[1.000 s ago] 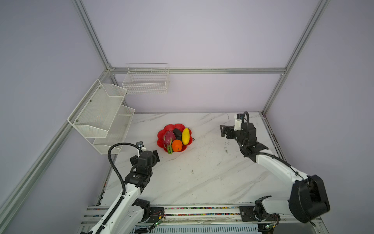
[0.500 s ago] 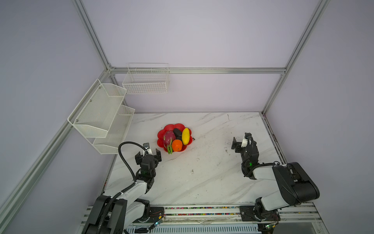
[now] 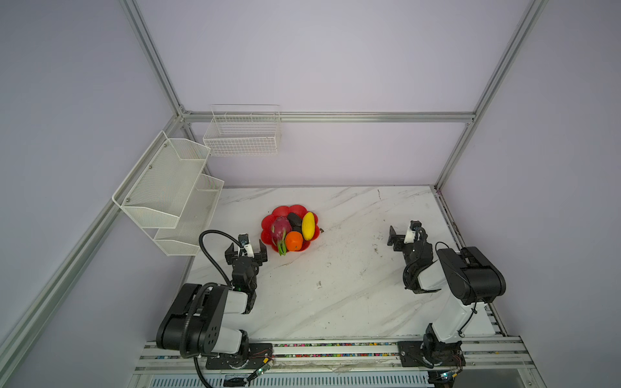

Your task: Place and organize the fake fruits in the fruit bowl

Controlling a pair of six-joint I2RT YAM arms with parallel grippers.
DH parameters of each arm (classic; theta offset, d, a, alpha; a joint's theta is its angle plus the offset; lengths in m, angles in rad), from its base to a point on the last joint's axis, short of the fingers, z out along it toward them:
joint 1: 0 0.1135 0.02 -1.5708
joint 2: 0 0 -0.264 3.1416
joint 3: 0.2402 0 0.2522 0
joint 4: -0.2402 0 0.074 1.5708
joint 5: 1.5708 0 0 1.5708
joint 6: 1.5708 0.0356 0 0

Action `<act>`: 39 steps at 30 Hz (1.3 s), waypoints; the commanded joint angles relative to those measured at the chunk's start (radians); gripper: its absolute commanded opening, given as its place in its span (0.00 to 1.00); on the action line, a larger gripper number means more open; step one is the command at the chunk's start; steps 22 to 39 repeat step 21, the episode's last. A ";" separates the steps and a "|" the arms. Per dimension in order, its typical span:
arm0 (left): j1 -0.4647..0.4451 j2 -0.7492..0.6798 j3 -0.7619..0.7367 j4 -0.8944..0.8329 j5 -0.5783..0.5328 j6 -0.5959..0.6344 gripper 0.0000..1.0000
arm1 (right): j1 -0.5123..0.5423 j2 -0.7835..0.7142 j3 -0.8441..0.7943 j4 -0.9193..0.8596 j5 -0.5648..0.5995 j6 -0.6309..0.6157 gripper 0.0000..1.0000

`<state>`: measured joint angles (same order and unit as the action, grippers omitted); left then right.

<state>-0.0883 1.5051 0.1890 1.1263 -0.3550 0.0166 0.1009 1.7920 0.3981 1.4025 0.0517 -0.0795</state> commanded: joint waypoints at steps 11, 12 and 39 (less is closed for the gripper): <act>0.017 0.100 0.039 0.181 0.020 0.022 1.00 | -0.004 -0.011 0.070 -0.072 0.065 0.010 0.97; 0.017 0.094 0.044 0.165 0.020 0.019 1.00 | -0.004 -0.011 0.070 -0.072 0.065 0.010 0.97; 0.017 0.078 0.158 -0.094 -0.044 -0.017 1.00 | -0.004 -0.014 0.070 -0.074 0.065 0.006 0.97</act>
